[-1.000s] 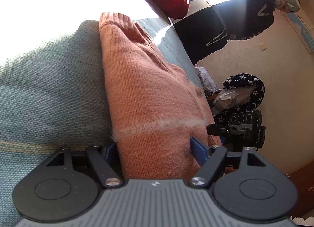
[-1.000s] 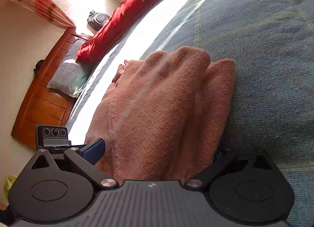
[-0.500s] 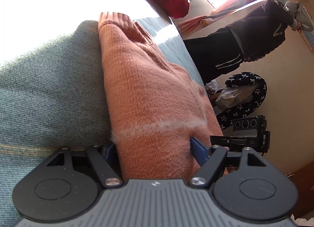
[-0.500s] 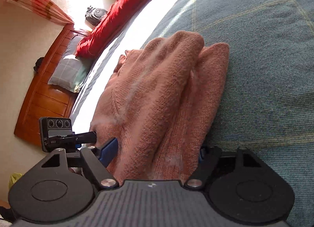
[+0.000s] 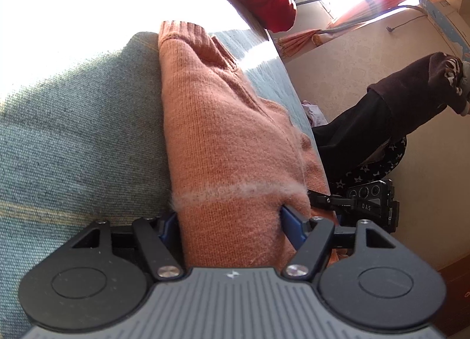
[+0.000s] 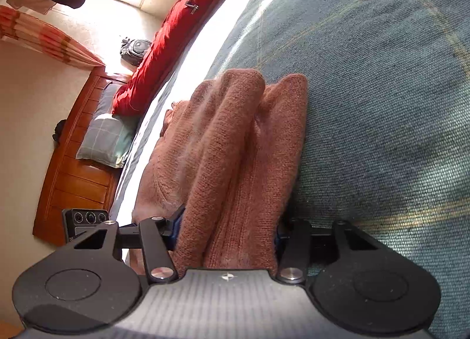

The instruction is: Fold clothes

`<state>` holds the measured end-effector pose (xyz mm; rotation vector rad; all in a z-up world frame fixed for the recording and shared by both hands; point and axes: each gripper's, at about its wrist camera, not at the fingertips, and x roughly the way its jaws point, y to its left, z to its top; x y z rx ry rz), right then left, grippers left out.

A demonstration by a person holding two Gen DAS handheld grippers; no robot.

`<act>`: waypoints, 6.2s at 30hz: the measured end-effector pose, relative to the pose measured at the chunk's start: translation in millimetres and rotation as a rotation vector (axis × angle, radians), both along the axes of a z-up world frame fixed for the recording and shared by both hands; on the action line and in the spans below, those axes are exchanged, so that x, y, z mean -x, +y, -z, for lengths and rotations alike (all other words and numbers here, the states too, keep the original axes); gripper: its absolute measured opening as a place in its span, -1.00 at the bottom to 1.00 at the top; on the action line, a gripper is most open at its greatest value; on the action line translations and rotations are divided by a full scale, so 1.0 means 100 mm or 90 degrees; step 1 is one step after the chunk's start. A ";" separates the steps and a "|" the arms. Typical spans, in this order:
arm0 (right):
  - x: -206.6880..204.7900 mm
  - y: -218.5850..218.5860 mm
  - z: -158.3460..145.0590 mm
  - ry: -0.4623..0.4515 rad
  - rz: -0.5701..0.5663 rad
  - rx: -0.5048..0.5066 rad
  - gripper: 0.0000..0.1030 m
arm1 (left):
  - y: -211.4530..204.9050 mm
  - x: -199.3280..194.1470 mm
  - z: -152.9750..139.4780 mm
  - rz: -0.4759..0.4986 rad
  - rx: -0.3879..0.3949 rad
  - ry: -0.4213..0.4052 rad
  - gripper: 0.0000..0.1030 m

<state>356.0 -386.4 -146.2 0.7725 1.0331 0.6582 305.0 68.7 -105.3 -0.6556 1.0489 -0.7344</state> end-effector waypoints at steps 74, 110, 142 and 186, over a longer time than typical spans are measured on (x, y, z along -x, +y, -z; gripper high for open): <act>-0.13 6.25 -1.04 -0.197 -0.278 0.164 0.05 | 4.96 0.30 -0.72 -0.444 -0.192 -0.100 0.10; -0.10 6.32 -0.73 -0.346 -0.384 0.188 0.10 | 4.96 0.31 -0.41 -0.423 -0.155 -0.117 0.15; 0.79 5.62 -1.16 -0.353 -0.425 0.192 0.27 | 4.99 2.12 0.07 -0.679 -0.032 -0.028 0.40; 0.05 6.40 -1.25 -0.424 -0.381 0.276 0.13 | 3.63 1.62 -0.69 -0.362 -0.369 -0.213 0.18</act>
